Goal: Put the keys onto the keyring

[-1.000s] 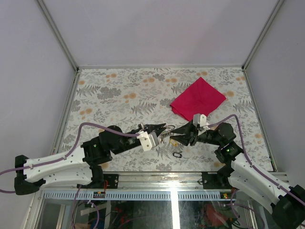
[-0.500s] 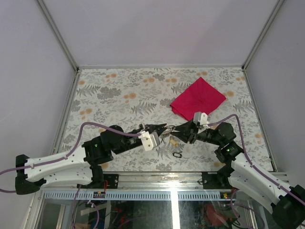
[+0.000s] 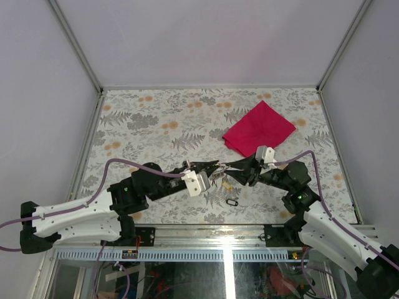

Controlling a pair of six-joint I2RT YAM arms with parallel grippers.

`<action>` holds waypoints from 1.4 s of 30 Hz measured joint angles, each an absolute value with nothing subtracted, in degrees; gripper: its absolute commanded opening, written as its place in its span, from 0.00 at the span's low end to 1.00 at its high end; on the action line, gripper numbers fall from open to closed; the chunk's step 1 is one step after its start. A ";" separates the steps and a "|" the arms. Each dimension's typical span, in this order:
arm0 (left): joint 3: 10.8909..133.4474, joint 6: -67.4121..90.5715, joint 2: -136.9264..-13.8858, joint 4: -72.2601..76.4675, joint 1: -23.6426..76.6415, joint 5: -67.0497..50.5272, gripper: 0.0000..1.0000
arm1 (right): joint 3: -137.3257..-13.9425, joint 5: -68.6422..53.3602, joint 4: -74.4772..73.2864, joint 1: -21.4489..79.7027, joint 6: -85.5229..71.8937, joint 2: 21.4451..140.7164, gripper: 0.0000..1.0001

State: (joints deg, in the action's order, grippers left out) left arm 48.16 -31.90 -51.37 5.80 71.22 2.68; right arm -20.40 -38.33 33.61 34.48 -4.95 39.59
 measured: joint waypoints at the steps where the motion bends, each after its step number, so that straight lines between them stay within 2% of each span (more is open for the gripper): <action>1: 48.16 -31.90 -51.42 5.80 71.22 2.68 0.00 | -20.40 -38.20 33.69 34.48 -4.97 39.53 0.36; 17: 48.27 -31.53 -52.86 7.01 71.22 4.73 0.00 | -20.03 -35.14 39.40 35.27 -6.68 39.92 0.38; 42: 49.04 -31.44 -53.08 7.70 71.22 5.91 0.00 | -18.87 -32.99 36.07 35.57 -3.90 37.93 0.39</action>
State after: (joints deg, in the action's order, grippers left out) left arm 49.04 -31.44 -53.08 7.70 71.22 5.91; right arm -18.87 -32.99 36.07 35.57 -3.90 37.93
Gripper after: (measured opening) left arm 0.075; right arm 0.384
